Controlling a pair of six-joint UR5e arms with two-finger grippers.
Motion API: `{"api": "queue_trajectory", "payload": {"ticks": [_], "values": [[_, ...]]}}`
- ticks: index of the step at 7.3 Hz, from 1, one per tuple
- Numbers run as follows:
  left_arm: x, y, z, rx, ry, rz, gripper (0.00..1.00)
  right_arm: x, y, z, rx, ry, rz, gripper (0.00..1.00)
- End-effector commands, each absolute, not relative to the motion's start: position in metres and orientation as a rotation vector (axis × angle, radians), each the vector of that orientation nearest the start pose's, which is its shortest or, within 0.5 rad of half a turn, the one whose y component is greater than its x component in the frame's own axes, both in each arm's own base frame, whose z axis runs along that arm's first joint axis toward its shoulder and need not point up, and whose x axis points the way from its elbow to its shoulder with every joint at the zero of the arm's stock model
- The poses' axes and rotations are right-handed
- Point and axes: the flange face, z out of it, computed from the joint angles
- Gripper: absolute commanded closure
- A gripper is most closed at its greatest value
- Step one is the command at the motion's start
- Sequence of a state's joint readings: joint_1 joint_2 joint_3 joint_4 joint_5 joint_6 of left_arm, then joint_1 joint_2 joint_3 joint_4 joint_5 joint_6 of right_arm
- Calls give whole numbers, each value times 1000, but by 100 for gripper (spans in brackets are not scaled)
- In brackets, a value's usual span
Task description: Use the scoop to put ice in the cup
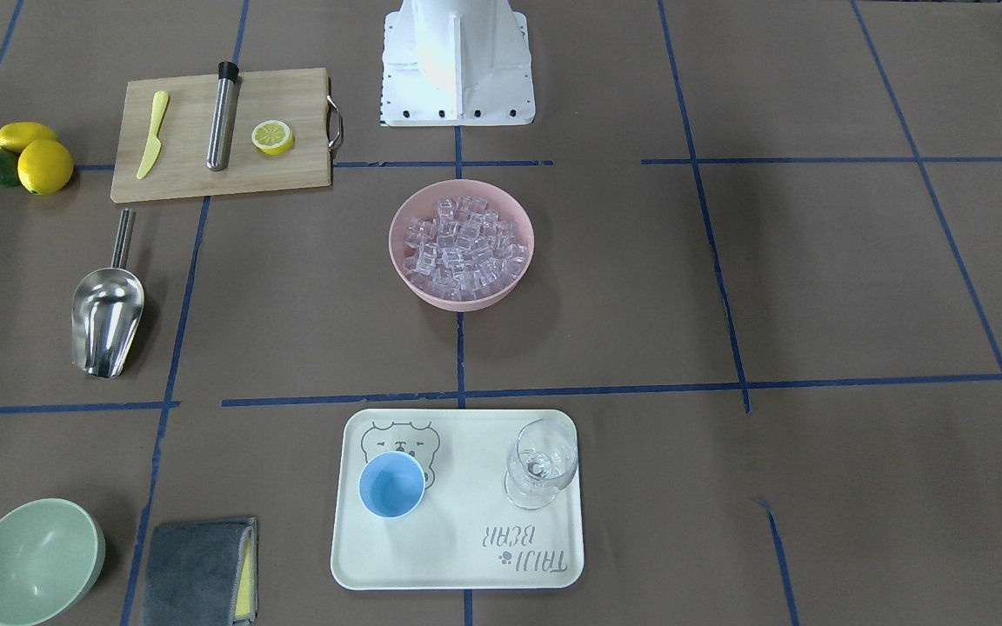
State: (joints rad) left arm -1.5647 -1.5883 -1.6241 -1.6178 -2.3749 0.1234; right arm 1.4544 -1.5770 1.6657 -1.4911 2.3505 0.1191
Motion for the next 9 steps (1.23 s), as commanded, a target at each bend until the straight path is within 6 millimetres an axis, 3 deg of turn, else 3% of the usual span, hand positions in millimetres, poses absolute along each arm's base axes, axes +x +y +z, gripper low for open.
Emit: {"api": "queue_trajectory", "payload": {"ticks": [1, 5, 6, 8, 9], "values": [[-58, -506, 616, 160, 799, 170, 0, 5, -502, 603, 70, -791, -60, 0], [-58, -506, 607, 179, 799, 180, 0, 4, -503, 600, 72, -798, -56, 0], [-58, -507, 588, 215, 792, 197, 0, 5, -503, 606, 61, -796, -52, 0], [-52, -511, 574, 266, 797, 236, 0, 3, -504, 603, 79, -797, -65, 0], [-27, -512, 549, 309, 843, 310, 0, -1, -505, 600, 114, -801, -89, 0]]}}
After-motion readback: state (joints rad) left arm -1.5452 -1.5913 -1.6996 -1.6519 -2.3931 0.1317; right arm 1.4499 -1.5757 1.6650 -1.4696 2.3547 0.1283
